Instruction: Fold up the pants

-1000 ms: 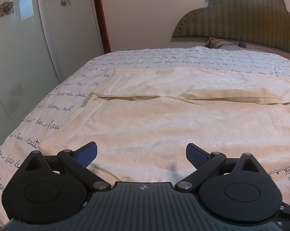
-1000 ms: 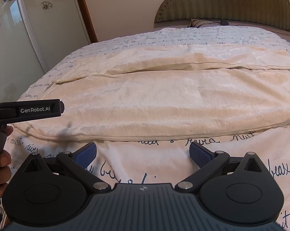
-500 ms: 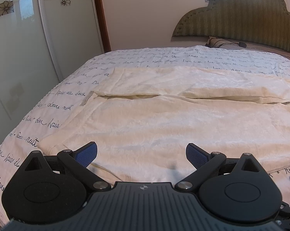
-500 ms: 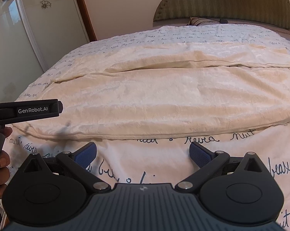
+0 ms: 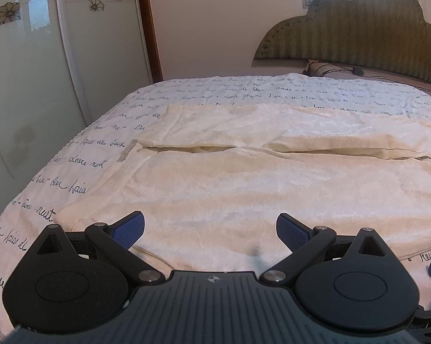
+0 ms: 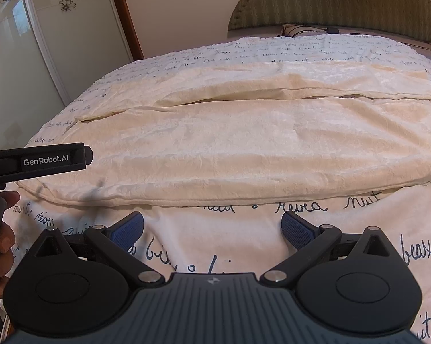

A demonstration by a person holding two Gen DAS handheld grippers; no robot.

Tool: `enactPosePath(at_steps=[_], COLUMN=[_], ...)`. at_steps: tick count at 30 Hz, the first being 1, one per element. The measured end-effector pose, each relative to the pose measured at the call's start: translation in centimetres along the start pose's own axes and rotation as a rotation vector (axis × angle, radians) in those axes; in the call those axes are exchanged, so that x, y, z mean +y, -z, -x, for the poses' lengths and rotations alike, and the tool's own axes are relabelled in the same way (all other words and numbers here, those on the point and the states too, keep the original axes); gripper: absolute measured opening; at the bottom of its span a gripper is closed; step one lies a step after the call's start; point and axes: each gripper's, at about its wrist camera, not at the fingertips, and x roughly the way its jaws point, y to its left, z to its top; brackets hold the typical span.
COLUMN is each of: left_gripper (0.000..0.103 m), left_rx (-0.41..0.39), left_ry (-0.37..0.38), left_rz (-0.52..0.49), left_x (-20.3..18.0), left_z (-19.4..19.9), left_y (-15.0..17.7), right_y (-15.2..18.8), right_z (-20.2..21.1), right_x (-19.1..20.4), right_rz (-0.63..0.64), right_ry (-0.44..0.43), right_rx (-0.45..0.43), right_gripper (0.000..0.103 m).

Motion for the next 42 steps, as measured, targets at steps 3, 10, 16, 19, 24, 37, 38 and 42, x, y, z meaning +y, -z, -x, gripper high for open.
enactPosePath(at_steps=[3, 10, 16, 19, 24, 37, 38, 42], left_gripper=[0.099, 0.099, 0.099, 0.099, 0.101, 0.102, 0.102, 0.102], left_rx=[-0.016, -0.011, -0.077, -0.027, 0.004, 0.021, 0.014, 0.013], left_ry=[0.009, 0.01, 0.012, 0.063, 0.033, -0.065, -0.074, -0.1], left_rz=[-0.002, 0.014, 0.057, 0.037, 0.014, 0.031, 0.03, 0.046], left_x=[0.0, 0.0, 0.4, 0.5, 0.3, 1.7, 1.8, 2.6], left_z=[0.2, 0.1, 0.8, 0.6, 0.4, -1.3, -1.6, -3.0], left_y=[0.0, 0.2, 0.3, -0.2, -0.3, -1.7, -1.9, -2.9], right_y=[0.0, -0.1, -0.1, -0.1, -0.2, -2.9, -3.6, -6.3], right_z=[0.0, 0.0, 0.0, 0.0, 0.3, 2.3, 2.1, 0.7], right_x=[0.0, 0.0, 0.0, 0.1, 0.2, 0.9, 0.9, 1.0], right_rz=[-0.001, -0.001, -0.002, -0.003, 0.0, 0.143, 0.168, 0.246], right_ry=[-0.001, -0.001, 0.0, -0.001, -0.01, -0.124, -0.123, -0.102], right_rx=[0.0, 0.004, 0.004, 0.004, -0.003, -0.103, -0.112, -0.145], right_gripper=[0.103, 0.103, 0.103, 0.103, 0.103, 0.103, 0.103, 0.103])
